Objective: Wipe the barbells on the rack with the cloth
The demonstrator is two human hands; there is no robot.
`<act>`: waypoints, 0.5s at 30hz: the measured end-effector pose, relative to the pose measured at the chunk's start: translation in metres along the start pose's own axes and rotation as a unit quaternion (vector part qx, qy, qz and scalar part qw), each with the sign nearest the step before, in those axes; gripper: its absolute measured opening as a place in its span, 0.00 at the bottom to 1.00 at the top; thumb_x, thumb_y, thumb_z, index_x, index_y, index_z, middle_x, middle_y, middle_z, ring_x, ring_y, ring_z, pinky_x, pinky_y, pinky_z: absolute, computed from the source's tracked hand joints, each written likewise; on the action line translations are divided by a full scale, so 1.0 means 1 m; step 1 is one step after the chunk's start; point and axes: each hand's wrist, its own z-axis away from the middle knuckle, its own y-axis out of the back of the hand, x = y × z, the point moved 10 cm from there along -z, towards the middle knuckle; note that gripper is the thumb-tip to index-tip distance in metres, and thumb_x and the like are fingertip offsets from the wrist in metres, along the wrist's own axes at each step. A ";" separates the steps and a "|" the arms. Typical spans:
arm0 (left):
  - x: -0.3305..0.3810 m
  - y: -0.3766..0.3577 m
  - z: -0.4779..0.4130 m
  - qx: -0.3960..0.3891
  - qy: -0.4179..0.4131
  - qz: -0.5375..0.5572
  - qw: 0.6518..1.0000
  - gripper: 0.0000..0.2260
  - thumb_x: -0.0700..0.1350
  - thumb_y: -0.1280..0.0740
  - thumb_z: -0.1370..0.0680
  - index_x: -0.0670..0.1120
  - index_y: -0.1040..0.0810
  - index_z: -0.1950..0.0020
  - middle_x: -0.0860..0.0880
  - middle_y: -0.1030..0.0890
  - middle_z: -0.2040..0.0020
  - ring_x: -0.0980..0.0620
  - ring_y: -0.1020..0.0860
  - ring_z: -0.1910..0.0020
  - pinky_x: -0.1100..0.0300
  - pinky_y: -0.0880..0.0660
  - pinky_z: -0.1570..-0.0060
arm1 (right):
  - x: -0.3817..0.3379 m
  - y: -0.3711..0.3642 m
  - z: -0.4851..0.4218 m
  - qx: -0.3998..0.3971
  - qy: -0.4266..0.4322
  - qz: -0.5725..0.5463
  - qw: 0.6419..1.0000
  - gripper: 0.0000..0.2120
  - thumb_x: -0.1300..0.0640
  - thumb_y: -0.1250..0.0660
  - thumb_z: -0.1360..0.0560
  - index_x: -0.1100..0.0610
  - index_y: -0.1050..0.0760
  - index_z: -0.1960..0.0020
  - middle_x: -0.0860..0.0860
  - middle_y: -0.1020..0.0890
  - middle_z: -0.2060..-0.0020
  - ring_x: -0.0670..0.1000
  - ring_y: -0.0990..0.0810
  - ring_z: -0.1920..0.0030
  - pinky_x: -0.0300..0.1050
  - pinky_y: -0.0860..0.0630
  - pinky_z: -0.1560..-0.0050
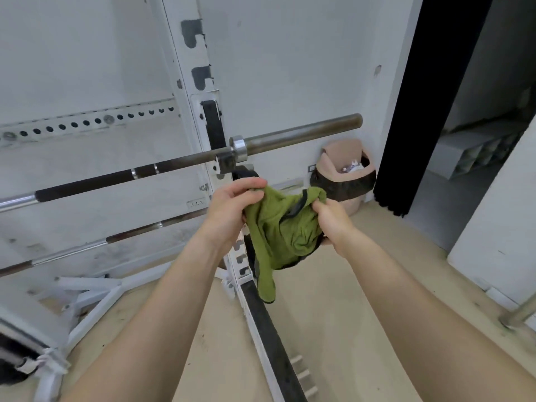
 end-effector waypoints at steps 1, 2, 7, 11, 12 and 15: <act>0.001 -0.012 -0.002 0.014 -0.006 -0.006 1.000 0.13 0.32 0.34 0.22 0.48 0.14 0.52 0.46 0.16 0.53 0.49 0.19 0.54 0.55 0.24 0.54 | 0.010 0.016 -0.004 -0.012 -0.007 -0.002 1.000 0.10 0.56 0.44 0.15 0.54 0.24 0.46 0.57 0.18 0.47 0.51 0.20 0.56 0.47 0.22 0.58; 0.002 -0.024 -0.004 0.027 -0.013 -0.014 0.999 0.14 0.31 0.34 0.22 0.48 0.14 0.51 0.47 0.16 0.51 0.49 0.19 0.53 0.56 0.23 0.55 | 0.018 0.034 -0.007 -0.023 -0.010 -0.011 1.000 0.10 0.57 0.44 0.14 0.55 0.25 0.43 0.58 0.18 0.46 0.49 0.22 0.57 0.45 0.24 0.60; 0.004 -0.080 -0.017 0.098 -0.034 -0.070 0.992 0.17 0.30 0.34 0.25 0.49 0.14 0.47 0.54 0.15 0.48 0.52 0.19 0.45 0.58 0.20 0.49 | 0.041 0.106 -0.016 -0.067 -0.038 -0.042 0.996 0.08 0.54 0.45 0.14 0.53 0.28 0.42 0.48 0.22 0.58 0.48 0.23 0.60 0.45 0.25 0.63; 0.008 -0.131 -0.025 0.127 -0.017 -0.065 0.990 0.14 0.33 0.32 0.25 0.49 0.14 0.47 0.53 0.15 0.54 0.55 0.18 0.57 0.64 0.23 0.65 | 0.036 0.139 -0.029 -0.097 -0.040 0.045 0.993 0.11 0.46 0.46 0.19 0.46 0.26 0.47 0.52 0.18 0.46 0.56 0.20 0.46 0.60 0.24 0.35; 0.010 -0.142 -0.027 0.126 -0.019 -0.062 0.990 0.14 0.34 0.31 0.25 0.49 0.14 0.46 0.52 0.16 0.55 0.56 0.19 0.60 0.65 0.25 0.69 | 0.034 0.141 -0.035 -0.107 -0.032 0.049 0.993 0.12 0.44 0.44 0.22 0.45 0.24 0.51 0.53 0.17 0.45 0.56 0.20 0.43 0.61 0.25 0.33; 0.009 -0.169 -0.043 0.114 -0.020 -0.024 0.993 0.13 0.35 0.30 0.23 0.47 0.16 0.41 0.51 0.19 0.59 0.55 0.23 0.67 0.64 0.31 0.72 | 0.029 0.117 -0.039 -0.200 -0.062 -0.097 0.973 0.16 0.41 0.42 0.18 0.45 0.17 0.52 0.49 0.14 0.50 0.50 0.17 0.48 0.58 0.21 0.37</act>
